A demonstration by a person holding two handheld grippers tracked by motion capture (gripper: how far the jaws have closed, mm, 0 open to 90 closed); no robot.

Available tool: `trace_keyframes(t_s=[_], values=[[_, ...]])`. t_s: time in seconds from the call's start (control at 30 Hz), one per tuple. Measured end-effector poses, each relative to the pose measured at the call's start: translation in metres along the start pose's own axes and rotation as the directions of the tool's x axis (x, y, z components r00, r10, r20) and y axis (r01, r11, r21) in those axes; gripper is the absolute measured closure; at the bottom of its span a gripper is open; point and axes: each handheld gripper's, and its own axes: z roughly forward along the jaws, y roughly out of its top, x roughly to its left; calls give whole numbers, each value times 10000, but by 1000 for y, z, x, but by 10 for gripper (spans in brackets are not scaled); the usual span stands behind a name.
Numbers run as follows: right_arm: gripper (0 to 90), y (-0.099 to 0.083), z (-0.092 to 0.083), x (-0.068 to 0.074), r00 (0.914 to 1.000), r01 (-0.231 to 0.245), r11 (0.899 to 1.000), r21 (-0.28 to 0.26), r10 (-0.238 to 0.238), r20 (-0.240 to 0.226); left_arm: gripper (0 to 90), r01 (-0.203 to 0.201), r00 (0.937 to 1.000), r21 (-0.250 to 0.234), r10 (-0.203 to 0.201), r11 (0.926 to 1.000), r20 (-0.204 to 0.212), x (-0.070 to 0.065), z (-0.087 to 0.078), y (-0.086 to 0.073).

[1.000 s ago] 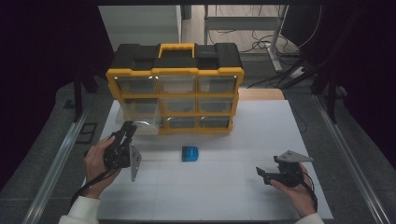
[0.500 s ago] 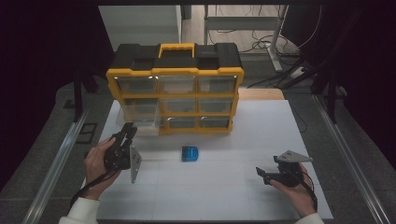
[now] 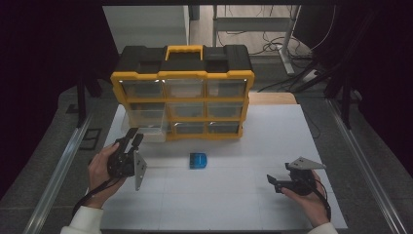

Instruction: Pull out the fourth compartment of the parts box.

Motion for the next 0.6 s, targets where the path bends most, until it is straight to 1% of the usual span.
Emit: trace_keyframes(t_s=[0.03,0.13,0.2,0.27,0.3,0.33,0.37,0.4,0.43,0.47,0.5,0.53,0.57,0.6], values=[[148,0,0,0,10000,-1,10000,1,1,1,606,26,10000,-66,-25,10000,95,0,0,0],[148,0,0,0,10000,1,10000,18,-1,0,563,72,9997,-163,-69,9998,229,1,1,2],[148,0,0,0,10000,-1,10000,25,1,2,509,285,9988,-211,-276,9994,411,2,1,3],[148,0,0,0,10000,-6,10000,15,6,-7,445,764,9953,-177,-752,9969,606,4,0,5],[148,0,0,0,10000,-13,10000,19,13,-7,420,1088,9912,-99,-1077,9940,766,6,-1,5],[148,0,0,0,10000,-10,10000,25,10,-5,407,1460,9846,38,-1457,9893,966,9,-2,6],[148,0,0,0,10000,-17,10000,27,18,-10,397,1942,9731,147,-1946,9808,1234,10,-3,8],[148,0,0,-1,10000,-13,10000,18,13,-8,389,2284,9614,232,-2293,9733,1523,12,-3,9],[148,0,0,-1,10000,-27,10000,16,27,-8,370,2621,9465,297,-2629,9646,1871,14,-4,9],[148,0,0,-1,10000,-27,10000,17,27,-12,352,2876,9311,390,-2889,9570,2229,16,-5,10],[148,0,1,-1,10000,-38,10000,31,38,-18,329,3128,9162,475,-3145,9486,2483,18,-6,11],[148,0,1,-1,10000,-29,10000,29,29,-25,305,3420,8978,576,-3442,9379,2746,19,-6,12],[148,0,1,0,10000,-47,10000,25,47,-36,279,3678,8773,710,-3713,9272,3041,20,-6,12],[148,0,1,0,10000,-49,10000,23,49,-39,261,3989,8556,802,-4022,9135,3258,21,-6,13]])
